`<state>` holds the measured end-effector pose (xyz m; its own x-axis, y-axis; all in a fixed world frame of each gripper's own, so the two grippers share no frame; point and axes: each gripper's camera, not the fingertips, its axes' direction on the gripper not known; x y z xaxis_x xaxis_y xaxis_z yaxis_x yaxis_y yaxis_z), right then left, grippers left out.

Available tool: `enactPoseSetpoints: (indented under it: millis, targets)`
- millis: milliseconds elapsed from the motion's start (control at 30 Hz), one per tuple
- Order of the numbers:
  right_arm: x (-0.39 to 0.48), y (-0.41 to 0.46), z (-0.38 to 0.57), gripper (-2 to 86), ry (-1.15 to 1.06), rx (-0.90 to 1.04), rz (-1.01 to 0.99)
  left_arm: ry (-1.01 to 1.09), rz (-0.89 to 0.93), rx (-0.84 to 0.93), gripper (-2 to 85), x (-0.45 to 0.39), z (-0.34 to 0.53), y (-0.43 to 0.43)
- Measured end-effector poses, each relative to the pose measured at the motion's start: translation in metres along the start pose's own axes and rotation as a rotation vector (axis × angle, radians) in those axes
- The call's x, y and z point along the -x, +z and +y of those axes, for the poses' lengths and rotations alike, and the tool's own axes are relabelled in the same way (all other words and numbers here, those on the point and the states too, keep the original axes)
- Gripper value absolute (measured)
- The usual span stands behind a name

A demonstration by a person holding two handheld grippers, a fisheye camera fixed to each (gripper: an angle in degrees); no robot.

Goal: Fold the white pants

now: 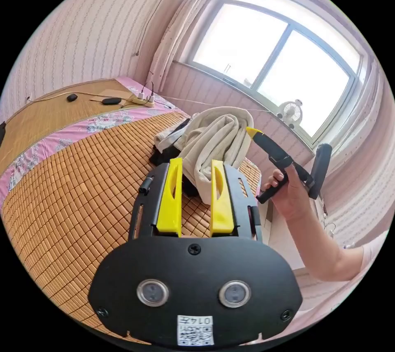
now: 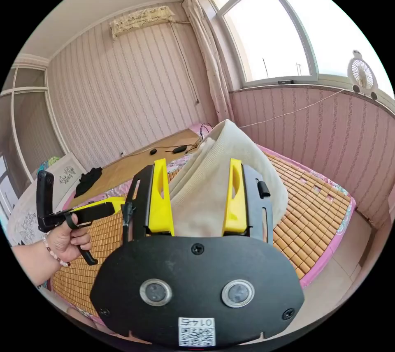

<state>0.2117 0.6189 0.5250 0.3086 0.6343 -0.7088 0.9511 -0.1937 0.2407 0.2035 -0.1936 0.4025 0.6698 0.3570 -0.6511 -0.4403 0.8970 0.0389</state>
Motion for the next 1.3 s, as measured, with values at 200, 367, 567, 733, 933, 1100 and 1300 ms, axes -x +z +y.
enactPoseSetpoints:
  millis: [200,367,567,733,933,1100,1300]
  targets:
    - [-0.076,-0.002,0.021,5.1,0.006,0.209,-0.219,-0.143,0.212,0.147,6.9,0.006,0.008,0.045]
    - [-0.105,-0.051,0.061,3.7,0.114,0.253,-0.517,0.034,0.152,0.128,4.9,-0.032,0.065,-0.001]
    - [-0.011,-0.078,0.047,2.0,-0.039,0.286,-0.801,0.145,-0.013,-0.249,4.4,-0.042,0.13,-0.167]
    - [0.126,-0.06,0.028,0.9,-0.085,0.348,-1.145,0.084,-0.198,-0.481,4.2,-0.031,0.173,-0.317]
    - [0.23,-0.097,0.033,0.5,-0.17,0.232,-1.499,0.288,-0.473,-0.632,4.2,-0.082,0.262,-0.432]
    - [0.227,-0.092,0.113,0.6,-0.243,0.358,-1.342,0.252,-0.478,-0.458,4.7,-0.079,0.329,-0.404]
    - [0.173,-0.064,0.261,1.1,-0.28,0.816,-0.906,-0.254,-0.138,-0.114,5.0,0.008,0.429,-0.307]
